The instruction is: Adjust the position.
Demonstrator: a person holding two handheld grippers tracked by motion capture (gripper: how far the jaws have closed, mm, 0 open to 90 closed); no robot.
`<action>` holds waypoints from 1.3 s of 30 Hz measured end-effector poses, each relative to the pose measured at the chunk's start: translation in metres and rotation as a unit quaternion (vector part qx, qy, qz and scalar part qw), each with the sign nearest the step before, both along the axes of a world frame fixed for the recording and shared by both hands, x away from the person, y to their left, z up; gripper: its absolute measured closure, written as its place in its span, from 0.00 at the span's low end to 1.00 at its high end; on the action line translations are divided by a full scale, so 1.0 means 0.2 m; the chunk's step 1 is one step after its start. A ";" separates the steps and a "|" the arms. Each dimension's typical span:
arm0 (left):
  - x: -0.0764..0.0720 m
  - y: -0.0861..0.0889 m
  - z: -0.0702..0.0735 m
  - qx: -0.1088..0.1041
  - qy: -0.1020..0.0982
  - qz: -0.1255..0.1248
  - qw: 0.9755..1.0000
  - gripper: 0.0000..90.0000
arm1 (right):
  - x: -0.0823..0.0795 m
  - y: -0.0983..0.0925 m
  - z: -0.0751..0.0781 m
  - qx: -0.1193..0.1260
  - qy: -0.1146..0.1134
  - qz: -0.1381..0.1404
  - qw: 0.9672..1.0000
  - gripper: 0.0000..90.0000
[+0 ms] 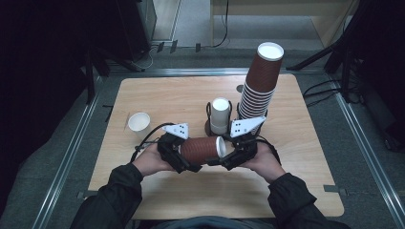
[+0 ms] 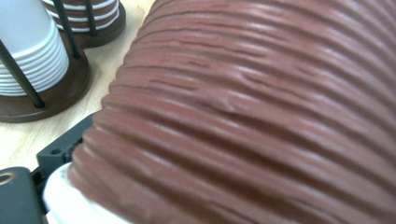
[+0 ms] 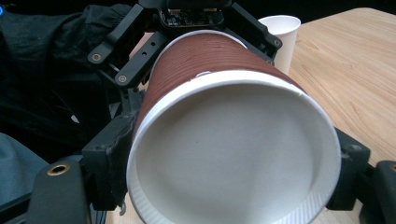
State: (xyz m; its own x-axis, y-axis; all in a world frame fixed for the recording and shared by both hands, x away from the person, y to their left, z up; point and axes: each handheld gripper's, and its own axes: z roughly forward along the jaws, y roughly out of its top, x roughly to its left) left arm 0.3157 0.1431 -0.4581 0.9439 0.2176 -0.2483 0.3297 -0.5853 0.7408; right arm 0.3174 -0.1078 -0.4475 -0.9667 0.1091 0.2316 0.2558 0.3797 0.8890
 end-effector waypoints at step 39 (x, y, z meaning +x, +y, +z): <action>0.06 0.10 0.06 0.128 -0.021 0.026 0.991 0.07 | 0.02 -0.05 -0.07 -0.124 -0.026 -0.021 0.992 0.20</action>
State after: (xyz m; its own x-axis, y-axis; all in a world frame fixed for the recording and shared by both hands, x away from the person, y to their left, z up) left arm 0.3270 0.1629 -0.4464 0.9379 0.3175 -0.1396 0.3370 -0.7393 0.5830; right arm 0.3222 -0.1177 -0.4622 -0.9701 0.1960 0.1433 0.2323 0.5780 0.7823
